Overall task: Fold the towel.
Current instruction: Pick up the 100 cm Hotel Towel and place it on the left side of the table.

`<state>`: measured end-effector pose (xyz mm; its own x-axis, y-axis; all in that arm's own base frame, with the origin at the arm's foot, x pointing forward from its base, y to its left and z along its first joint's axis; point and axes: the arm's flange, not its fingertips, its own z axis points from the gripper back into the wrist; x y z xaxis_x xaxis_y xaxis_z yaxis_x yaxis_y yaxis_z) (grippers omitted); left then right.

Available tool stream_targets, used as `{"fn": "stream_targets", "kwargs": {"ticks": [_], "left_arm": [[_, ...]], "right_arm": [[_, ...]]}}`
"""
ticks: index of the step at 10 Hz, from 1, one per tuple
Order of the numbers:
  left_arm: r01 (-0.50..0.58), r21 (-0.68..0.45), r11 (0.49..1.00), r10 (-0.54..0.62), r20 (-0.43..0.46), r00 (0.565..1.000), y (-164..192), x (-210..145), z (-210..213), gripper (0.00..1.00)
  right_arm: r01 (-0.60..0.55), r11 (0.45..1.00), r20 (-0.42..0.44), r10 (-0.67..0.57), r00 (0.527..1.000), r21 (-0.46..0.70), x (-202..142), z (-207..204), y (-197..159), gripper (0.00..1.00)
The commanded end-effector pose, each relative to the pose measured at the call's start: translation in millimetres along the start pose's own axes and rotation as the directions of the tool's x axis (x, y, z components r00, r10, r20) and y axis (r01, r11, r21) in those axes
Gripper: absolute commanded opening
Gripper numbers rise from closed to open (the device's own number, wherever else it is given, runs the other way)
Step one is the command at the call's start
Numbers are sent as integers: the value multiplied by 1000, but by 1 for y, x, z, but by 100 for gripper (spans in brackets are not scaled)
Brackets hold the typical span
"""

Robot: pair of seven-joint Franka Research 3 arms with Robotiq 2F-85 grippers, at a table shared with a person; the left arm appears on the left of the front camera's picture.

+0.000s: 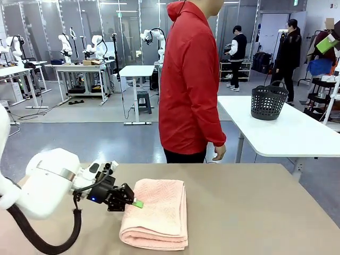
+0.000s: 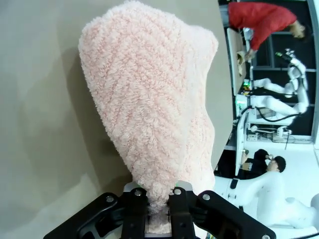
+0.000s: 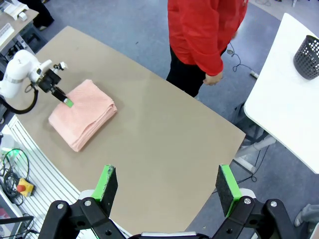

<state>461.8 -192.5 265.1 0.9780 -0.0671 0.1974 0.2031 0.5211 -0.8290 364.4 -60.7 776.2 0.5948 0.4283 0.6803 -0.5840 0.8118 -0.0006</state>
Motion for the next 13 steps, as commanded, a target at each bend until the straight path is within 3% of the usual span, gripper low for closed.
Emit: {"fn": "stream_targets", "kwargs": {"ticks": [1, 6, 9, 13], "left_arm": [[23, -23, 999, -23, -10, 1000, 6, 1, 53, 0], [37, 23, 999, -35, -70, 997, 58, 12, 190, 0], [-13, 162, 987, 18, -33, 999, 102, 14, 279, 0], [-22, 256, 967, 31, -30, 999, 127, 17, 335, 0]], "right_arm": [[-3, 1000, 1, 3, 1000, 8, -1, 1, 1, 100], [-3, 1000, 1, 3, 1000, 8, -1, 1, 1, 100], [-3, 1000, 1, 3, 1000, 8, -1, 1, 1, 100], [-3, 1000, 1, 3, 1000, 8, -1, 1, 1, 100]]}}
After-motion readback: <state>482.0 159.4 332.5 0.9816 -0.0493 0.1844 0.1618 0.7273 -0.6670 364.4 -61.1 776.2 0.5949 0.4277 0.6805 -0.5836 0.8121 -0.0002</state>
